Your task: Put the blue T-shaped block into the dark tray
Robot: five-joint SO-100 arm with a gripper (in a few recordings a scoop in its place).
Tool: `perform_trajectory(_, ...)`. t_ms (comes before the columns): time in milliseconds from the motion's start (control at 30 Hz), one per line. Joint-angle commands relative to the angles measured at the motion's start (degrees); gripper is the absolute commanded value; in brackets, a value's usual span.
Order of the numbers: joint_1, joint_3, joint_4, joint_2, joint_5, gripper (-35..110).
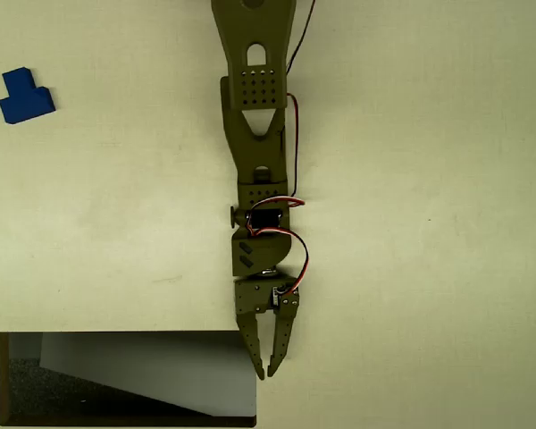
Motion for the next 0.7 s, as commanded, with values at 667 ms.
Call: perform_trajectory(667,2.46,5.27,27.6,38.67,18.63,0)
